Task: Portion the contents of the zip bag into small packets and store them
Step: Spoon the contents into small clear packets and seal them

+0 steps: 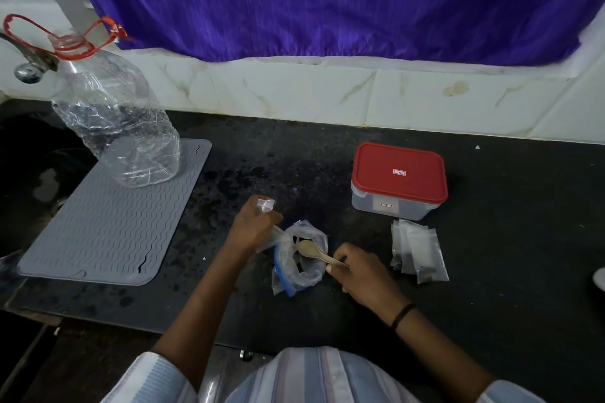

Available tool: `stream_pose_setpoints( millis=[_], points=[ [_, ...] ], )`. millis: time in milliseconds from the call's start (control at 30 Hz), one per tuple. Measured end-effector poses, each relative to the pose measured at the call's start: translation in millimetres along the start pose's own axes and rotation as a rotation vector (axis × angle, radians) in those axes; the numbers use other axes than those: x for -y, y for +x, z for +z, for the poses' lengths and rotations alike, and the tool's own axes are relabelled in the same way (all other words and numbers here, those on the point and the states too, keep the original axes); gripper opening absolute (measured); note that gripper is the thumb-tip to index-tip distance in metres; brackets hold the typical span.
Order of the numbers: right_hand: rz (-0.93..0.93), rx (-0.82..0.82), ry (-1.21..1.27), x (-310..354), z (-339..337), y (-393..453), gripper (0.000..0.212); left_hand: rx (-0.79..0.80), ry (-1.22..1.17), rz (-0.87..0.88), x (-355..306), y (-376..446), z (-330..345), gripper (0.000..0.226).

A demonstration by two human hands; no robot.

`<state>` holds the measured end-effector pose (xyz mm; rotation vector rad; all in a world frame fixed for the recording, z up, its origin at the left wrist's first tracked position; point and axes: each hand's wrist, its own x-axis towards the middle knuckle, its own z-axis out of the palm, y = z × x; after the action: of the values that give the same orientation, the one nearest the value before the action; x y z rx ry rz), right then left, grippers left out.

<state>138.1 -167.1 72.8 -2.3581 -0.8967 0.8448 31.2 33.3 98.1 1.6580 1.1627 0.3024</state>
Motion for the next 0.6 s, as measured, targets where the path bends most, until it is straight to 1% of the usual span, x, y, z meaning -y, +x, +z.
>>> stream_pose_setpoints(
  millis=[67, 133, 200, 233, 267, 333, 400, 433, 500, 600],
  points=[
    [-0.072, -0.062, -0.041, 2.1, 2.5, -1.0, 0.014, -0.011, 0.005, -0.019, 0.1, 5.0, -2.5, 0.025],
    [-0.186, -0.184, -0.145, 4.0, 2.8, -4.3, 0.014, 0.012, 0.009, -0.053, -0.2, 8.2, -3.2, 0.029],
    [-0.316, -0.299, -0.212, 4.7, 6.4, -8.5, 0.009, 0.063, 0.013, -0.144, 0.6, 11.5, 1.5, 0.032],
    [-0.378, -0.327, -0.226, 5.2, 10.3, -9.3, 0.007, 0.083, 0.054, -0.207, -1.1, 10.5, 4.4, 0.03],
    [-0.43, -0.341, -0.238, 5.4, 15.3, -9.8, 0.007, 0.096, 0.114, -0.262, -0.2, 10.8, 7.7, 0.028],
    [-0.513, -0.363, -0.317, 2.8, 25.9, -7.8, 0.009, 0.143, 0.207, -0.335, 4.1, 13.8, 13.8, 0.036],
    [-0.596, -0.374, -0.382, -0.6, 30.9, -4.5, 0.019, 0.188, 0.228, -0.383, 4.5, 15.2, 15.4, 0.044],
    [-0.649, -0.383, -0.401, -3.4, 32.0, -2.9, 0.025, 0.199, 0.231, -0.397, 3.2, 16.5, 15.2, 0.044],
    [-0.724, -0.375, -0.43, -7.5, 33.1, -2.4, 0.032, 0.216, 0.235, -0.411, 1.1, 20.2, 14.8, 0.04],
    [-0.781, -0.331, -0.469, -14.9, 38.2, -2.5, 0.038, 0.222, 0.281, -0.361, -1.3, 20.9, 16.8, 0.032]
  ],
)
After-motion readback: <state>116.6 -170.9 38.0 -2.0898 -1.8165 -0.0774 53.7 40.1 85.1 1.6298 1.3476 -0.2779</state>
